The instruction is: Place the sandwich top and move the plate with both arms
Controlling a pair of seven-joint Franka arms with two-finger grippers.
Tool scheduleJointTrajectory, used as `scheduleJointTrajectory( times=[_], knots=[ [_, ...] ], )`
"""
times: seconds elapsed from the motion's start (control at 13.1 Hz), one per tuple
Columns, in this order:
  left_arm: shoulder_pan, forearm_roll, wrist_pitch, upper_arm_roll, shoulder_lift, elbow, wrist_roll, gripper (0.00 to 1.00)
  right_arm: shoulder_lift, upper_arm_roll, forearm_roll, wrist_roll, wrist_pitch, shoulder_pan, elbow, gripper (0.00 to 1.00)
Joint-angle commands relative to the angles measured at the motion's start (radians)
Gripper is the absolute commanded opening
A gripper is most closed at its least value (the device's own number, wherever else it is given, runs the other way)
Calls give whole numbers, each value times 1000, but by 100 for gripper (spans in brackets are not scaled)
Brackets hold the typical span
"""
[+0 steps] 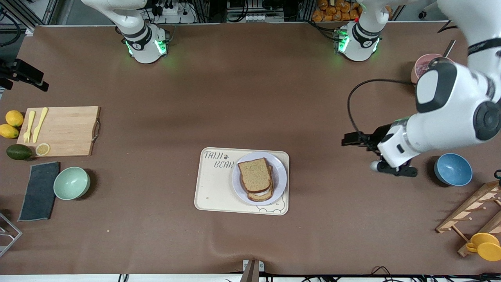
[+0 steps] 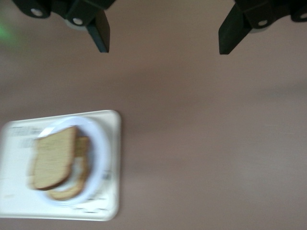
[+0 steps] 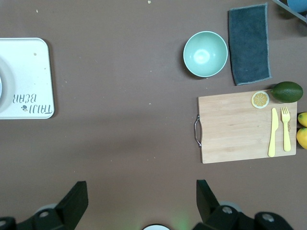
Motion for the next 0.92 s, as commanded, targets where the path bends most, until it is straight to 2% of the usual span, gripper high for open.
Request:
scheduleJointTrajectory(
  times=[0.0,0.15,0.31,0.46,0.54,0.69,0.84],
  knots=[
    [10,190,-52,8,-106,-24,5,100,-7,13,-4,-4,-8,-14,5,100],
    [45,212,-54,12,-118,-16,1,100,-3,13,-2,-4,-8,-11,3,100],
    [61,244,-58,11,-120,39,5,100,-3,13,0,-4,-7,-9,5,100],
    [125,198,-58,9,-158,24,25,100,-3,13,0,-4,-7,-11,5,100],
    [131,177,-60,15,-194,-6,36,100,-5,13,0,-4,-8,-12,5,100],
    [134,169,-58,29,-320,-141,35,100,-5,13,0,-4,-7,-12,5,100],
    [98,158,-62,93,-386,-215,35,100,-3,13,0,-4,-7,-12,5,100]
  ],
)
